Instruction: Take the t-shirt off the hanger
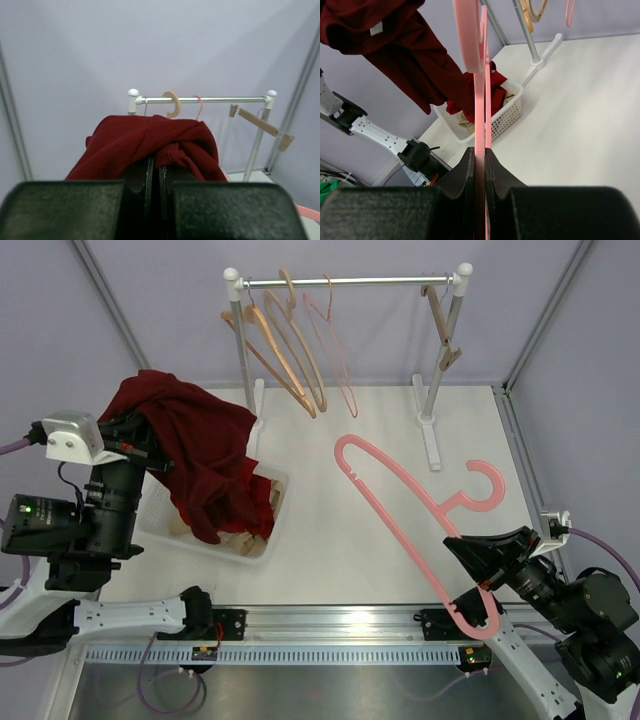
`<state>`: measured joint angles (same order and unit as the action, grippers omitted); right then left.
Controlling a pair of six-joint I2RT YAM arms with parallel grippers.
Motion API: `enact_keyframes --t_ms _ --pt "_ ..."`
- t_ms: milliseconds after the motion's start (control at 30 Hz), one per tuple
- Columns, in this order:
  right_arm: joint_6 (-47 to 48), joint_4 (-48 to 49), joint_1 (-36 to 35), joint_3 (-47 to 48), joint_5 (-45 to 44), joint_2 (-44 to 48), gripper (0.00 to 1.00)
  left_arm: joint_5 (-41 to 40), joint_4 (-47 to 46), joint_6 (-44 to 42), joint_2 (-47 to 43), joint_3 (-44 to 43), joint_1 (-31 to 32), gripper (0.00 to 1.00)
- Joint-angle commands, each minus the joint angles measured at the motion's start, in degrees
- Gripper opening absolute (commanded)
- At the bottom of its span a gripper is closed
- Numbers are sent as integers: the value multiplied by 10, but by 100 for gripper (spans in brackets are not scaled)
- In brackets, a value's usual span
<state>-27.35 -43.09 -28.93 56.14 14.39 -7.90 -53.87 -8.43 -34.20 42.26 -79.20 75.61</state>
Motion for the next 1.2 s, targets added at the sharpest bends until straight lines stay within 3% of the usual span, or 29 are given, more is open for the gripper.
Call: enact_keyframes --t_ms 0,100,167,200,233,300,367,500,667,800,933,1100,1133,1167 --pt "11 29 -3 13 30 -19 0 10 -64 -21 -18 57 -27 0" --pt "8 48 -3 9 39 -28 0 52 -20 53 -16 105 -107 0" --pt "7 57 -2 9 50 -35 0 109 44 130 -15 128 -225 0" --pt "7 61 -2 11 52 -40 0 169 56 207 -15 153 -269 0" --pt "9 62 -2 14 53 -46 0 203 80 247 -17 166 -358 0" --pt "18 57 -2 17 47 -51 0 281 83 332 -28 199 -432 0" --pt "26 54 -2 24 31 -61 0 295 82 371 -41 250 -503 0" --pt "38 60 -3 27 12 -77 0 266 101 426 -33 290 -552 0" --pt "54 66 -2 19 -56 -92 0 246 267 526 6 258 -608 0" --pt "57 98 -3 9 -77 -106 0 242 329 604 -16 312 -612 0" --pt "67 106 -3 15 -111 -150 0 292 425 657 -49 341 -612 0" --pt "75 121 -3 30 -175 -230 0 333 462 736 -121 431 -612 0" --pt "78 127 -2 33 -189 -244 0 336 473 750 -124 442 -612 4" --pt "78 130 -2 35 -193 -255 0 335 478 768 -118 451 -612 16"
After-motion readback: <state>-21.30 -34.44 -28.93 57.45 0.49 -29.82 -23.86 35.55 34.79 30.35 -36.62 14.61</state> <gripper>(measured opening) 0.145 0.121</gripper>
